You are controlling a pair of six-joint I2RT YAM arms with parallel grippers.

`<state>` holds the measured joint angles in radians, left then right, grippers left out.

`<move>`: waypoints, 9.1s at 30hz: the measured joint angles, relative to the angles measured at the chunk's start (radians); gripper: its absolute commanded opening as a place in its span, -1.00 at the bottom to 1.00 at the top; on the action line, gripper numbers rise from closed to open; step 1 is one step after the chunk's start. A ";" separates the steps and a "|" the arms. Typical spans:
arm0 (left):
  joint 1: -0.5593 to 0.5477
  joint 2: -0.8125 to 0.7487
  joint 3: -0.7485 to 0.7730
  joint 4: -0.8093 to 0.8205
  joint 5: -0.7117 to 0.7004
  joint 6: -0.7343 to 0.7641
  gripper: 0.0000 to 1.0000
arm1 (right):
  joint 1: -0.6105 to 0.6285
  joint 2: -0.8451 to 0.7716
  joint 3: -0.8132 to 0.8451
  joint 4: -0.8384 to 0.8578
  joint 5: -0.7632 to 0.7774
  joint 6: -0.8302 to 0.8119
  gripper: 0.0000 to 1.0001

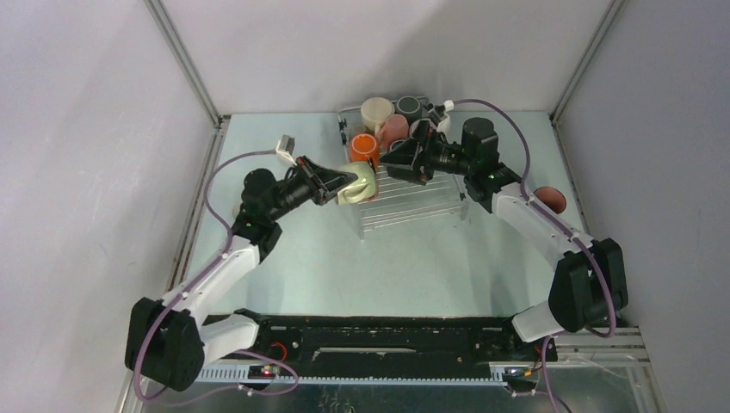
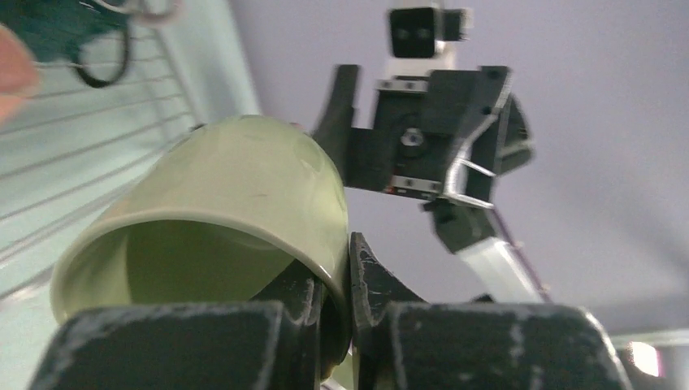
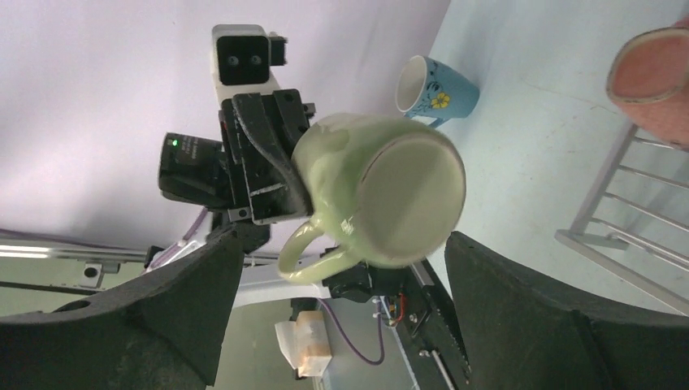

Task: Unload the cups from the dish rack
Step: Place the cup at the center of the board, then unload the cup from the dish rack, then place the cup at the center of the board.

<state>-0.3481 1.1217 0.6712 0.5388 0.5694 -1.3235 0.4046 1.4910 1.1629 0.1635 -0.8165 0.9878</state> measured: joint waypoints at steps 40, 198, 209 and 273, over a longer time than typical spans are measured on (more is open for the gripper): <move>0.097 0.457 0.520 -1.235 -0.644 1.144 -1.00 | 0.035 -0.153 -0.010 -0.424 0.249 -0.346 0.99; 0.044 0.173 -0.071 0.460 0.080 -0.251 -0.99 | 0.122 0.068 0.059 -0.023 0.237 0.166 -0.58; 0.035 0.113 -0.054 0.251 0.090 -0.113 -0.99 | 0.128 0.020 0.045 -0.115 0.290 0.091 0.99; -0.052 0.642 0.681 -1.326 -0.576 1.142 -0.87 | 0.008 -0.260 0.043 -0.613 0.535 -0.336 0.99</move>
<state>-0.4000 1.7634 1.3521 -0.7876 -0.0063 -0.1814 0.4126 1.2312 1.2060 -0.4492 -0.2813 0.6514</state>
